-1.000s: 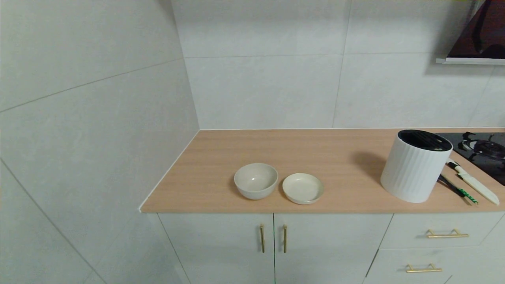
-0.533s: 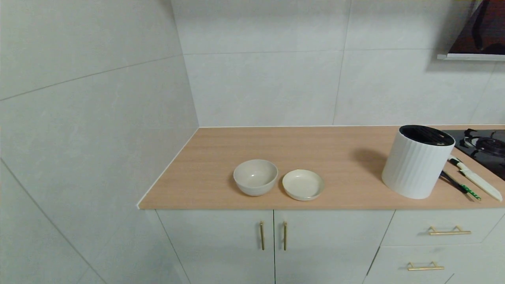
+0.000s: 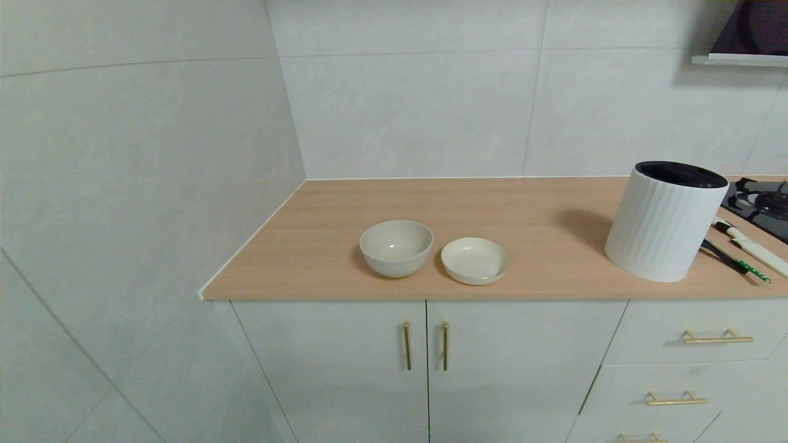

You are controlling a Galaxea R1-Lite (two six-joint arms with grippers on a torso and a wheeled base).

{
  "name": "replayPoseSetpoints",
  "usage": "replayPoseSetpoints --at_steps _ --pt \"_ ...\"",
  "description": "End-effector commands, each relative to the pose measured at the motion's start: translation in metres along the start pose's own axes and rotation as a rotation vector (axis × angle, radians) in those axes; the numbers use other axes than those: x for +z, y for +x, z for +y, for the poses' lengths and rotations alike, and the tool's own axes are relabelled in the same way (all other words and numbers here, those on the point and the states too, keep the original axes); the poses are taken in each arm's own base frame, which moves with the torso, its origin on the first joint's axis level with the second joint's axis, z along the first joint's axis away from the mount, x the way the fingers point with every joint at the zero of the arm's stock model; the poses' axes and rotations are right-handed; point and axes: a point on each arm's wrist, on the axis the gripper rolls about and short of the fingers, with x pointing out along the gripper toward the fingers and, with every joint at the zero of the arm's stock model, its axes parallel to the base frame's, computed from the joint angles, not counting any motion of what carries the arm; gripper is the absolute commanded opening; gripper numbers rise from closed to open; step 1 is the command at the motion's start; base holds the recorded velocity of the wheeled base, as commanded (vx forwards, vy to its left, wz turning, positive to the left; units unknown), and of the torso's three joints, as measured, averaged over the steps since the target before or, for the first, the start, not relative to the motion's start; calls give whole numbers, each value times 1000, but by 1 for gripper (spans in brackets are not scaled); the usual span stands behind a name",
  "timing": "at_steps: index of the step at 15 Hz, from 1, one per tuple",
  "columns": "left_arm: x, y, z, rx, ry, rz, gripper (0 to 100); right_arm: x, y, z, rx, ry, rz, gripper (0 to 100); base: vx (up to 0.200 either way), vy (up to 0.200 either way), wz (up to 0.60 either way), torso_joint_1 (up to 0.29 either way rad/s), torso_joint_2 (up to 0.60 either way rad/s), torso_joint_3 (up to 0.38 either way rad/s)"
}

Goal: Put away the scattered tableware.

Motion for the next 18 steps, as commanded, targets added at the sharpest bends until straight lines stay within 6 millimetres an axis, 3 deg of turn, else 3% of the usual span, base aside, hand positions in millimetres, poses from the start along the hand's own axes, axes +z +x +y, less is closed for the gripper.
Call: replayPoseSetpoints --at_steps 1,18 --pt "0 0 0 0 0 0 100 0 0 0 0 0 0 100 0 0 0 -237 535 290" --pt "0 0 0 0 0 0 100 0 0 0 0 0 -2 100 0 0 0 -196 489 289"
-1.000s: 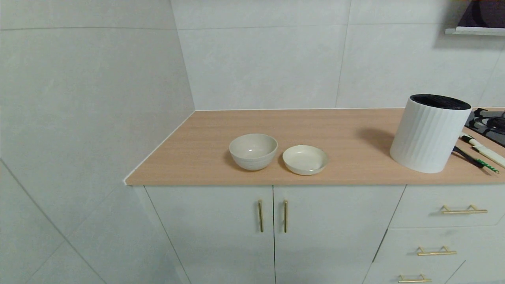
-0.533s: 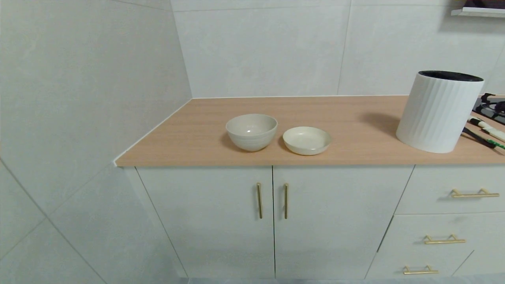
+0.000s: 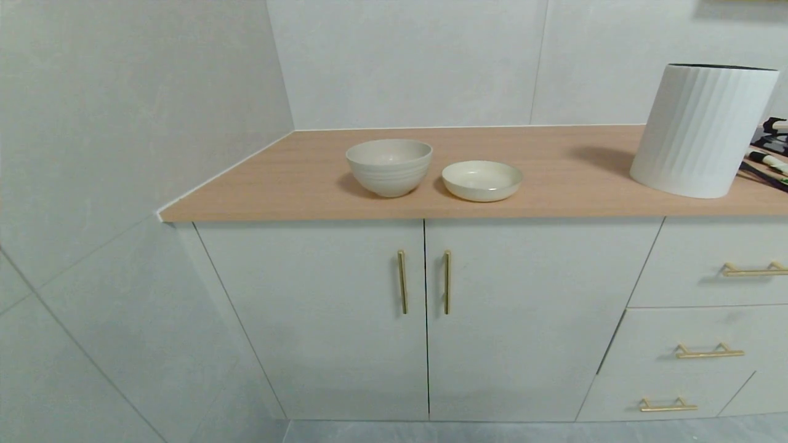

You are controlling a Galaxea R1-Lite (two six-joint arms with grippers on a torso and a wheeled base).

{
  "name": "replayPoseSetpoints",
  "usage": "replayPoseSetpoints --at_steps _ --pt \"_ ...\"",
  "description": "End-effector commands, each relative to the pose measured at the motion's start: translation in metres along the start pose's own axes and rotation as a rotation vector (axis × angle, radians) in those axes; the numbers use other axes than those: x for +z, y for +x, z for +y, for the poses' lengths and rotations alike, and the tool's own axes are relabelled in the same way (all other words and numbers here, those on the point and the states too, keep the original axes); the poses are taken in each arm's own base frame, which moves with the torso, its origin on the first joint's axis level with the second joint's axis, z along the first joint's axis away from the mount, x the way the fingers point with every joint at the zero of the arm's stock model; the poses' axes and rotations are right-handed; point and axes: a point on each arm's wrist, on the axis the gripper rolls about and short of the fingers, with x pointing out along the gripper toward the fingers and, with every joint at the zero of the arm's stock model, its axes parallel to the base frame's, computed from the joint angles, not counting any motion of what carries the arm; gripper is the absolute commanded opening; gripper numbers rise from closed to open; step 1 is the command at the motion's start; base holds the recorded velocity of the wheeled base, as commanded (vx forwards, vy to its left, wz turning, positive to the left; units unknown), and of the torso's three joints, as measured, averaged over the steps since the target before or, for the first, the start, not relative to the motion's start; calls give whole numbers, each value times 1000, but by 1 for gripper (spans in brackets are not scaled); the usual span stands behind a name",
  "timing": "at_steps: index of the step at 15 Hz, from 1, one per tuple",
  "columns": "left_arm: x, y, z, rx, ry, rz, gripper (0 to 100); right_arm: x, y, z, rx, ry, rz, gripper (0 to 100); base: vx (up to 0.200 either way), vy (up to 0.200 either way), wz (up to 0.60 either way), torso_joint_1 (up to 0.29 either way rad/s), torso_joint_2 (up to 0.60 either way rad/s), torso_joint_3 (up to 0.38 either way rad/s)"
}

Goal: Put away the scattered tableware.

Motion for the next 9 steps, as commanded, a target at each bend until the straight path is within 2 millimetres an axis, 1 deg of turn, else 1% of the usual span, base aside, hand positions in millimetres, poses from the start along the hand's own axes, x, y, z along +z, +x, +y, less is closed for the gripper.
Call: replayPoseSetpoints --at_steps 1,4,5,7,9 --pt "0 0 0 0 0 -1 100 0 0 0 0 0 0 100 0 0 0 -144 466 315" --pt "0 0 0 0 0 0 100 0 0 0 0 0 0 100 0 0 0 -119 452 328" --pt "0 0 0 0 0 0 100 0 0 0 0 0 0 100 0 0 0 -66 256 188" --pt "0 0 0 0 0 0 100 0 0 0 0 0 0 100 0 0 0 -24 122 80" --pt "0 0 0 0 0 0 100 0 0 0 0 -2 -2 100 0 0 0 0 0 0"
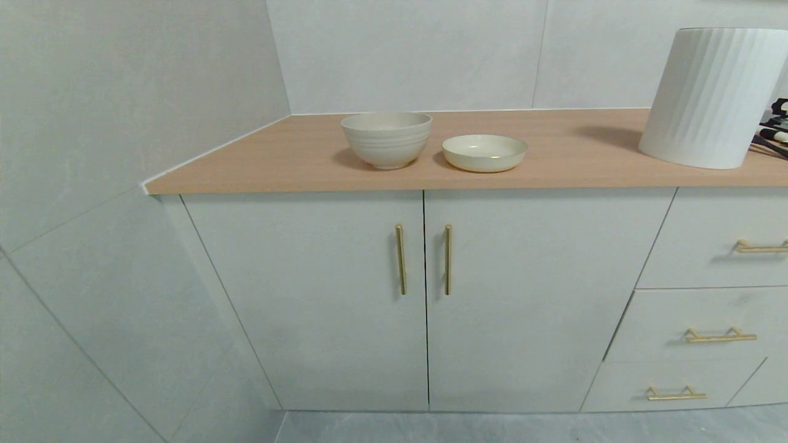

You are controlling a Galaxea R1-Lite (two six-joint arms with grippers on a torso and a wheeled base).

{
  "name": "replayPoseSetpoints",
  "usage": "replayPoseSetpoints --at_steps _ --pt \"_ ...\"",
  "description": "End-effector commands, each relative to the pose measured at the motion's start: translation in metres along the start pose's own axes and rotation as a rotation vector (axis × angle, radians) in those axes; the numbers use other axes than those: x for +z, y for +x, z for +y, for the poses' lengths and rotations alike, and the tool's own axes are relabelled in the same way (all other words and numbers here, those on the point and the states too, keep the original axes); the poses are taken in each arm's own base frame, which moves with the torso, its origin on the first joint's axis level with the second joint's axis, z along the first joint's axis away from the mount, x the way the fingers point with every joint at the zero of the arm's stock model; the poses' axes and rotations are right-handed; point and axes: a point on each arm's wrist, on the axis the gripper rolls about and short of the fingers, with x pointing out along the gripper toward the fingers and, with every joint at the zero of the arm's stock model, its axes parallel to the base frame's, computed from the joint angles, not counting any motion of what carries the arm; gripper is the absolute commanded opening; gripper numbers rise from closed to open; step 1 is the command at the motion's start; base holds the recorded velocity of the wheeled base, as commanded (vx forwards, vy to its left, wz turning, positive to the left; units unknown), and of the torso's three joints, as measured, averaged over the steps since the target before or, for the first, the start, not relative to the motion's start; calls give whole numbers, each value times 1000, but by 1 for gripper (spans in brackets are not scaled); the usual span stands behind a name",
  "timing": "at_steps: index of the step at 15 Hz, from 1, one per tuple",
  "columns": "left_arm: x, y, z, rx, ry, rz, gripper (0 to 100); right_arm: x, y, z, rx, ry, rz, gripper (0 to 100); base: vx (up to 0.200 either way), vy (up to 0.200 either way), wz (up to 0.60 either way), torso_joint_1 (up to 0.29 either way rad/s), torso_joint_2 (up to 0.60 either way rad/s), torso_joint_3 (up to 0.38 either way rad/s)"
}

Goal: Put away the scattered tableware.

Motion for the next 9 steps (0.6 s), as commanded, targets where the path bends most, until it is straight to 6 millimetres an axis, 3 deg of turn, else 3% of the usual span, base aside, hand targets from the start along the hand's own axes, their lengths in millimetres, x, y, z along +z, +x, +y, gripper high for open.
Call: replayPoseSetpoints --at_steps 1,9 --pt "0 0 0 0 0 0 100 0 0 0 0 -1 -2 100 0 0 0 0 0 0" --pt "0 0 0 0 0 0 100 1 0 0 17 -41 -5 100 0 0 0 0 0 0"
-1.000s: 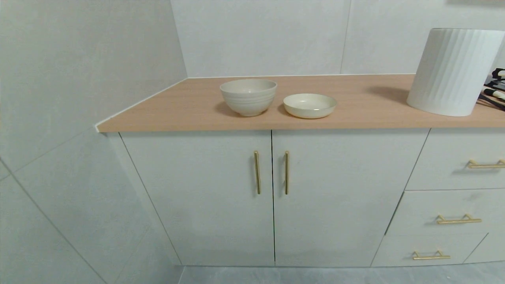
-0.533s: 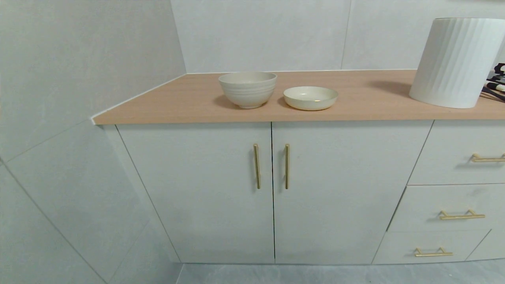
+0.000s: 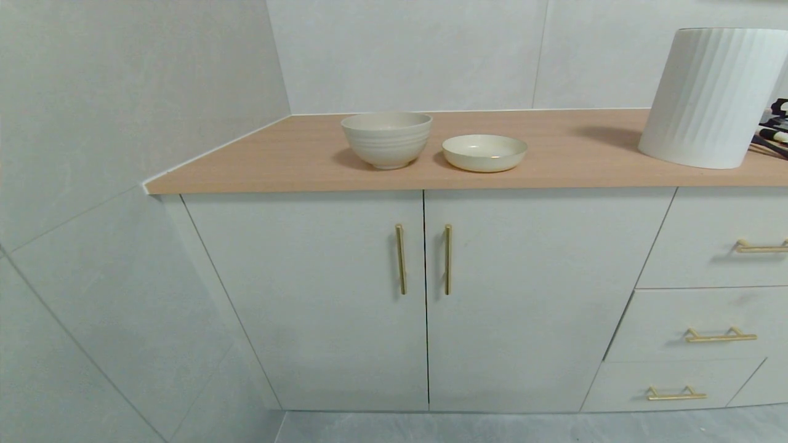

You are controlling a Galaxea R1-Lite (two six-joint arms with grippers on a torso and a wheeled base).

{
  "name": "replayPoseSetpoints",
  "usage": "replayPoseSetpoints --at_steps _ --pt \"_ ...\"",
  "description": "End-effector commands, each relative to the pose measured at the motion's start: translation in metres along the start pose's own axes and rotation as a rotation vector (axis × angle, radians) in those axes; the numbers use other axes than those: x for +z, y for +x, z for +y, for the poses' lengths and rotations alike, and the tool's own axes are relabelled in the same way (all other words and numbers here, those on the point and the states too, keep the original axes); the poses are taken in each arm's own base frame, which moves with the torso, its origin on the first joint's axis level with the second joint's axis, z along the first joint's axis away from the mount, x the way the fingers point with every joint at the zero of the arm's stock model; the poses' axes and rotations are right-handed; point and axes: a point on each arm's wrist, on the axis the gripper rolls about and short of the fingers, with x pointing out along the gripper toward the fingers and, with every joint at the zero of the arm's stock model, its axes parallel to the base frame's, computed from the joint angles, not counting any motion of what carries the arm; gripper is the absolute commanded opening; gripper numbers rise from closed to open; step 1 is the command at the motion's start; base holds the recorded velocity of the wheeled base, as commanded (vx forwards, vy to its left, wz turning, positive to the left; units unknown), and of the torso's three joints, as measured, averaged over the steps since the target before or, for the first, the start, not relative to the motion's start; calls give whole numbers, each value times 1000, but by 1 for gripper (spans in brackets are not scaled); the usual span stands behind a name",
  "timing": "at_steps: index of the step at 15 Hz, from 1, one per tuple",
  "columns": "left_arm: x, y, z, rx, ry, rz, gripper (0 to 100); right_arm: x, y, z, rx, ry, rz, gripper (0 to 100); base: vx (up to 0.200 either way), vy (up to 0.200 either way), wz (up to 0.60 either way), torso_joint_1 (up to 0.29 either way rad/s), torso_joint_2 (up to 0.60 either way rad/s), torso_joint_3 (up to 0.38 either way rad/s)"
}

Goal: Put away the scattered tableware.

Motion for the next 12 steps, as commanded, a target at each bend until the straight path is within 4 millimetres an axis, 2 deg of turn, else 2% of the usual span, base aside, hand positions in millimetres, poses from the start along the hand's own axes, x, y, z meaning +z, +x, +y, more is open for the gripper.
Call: replayPoseSetpoints --at_steps 1,2,5,7,8,12 --pt "0 0 0 0 -1 1 100 18 -5 0 38 -8 -78 100 0 0 0 0 0 0" --pt "0 0 0 0 -1 1 100 47 -12 1 99 20 -145 100 0 0 0 0 0 0" --pt "0 0 0 0 0 1 100 73 4 2 216 28 -29 100 0 0 0 0 0 0" --pt "0 0 0 0 -1 1 100 83 12 3 272 35 11 100 0 0 0 0 0 0" --pt "0 0 0 0 -1 1 100 94 28 4 319 49 87 100 0 0 0 0 0 0" --pt "0 0 0 0 0 1 100 102 70 11 474 61 263 100 0 0 0 0 0 0"
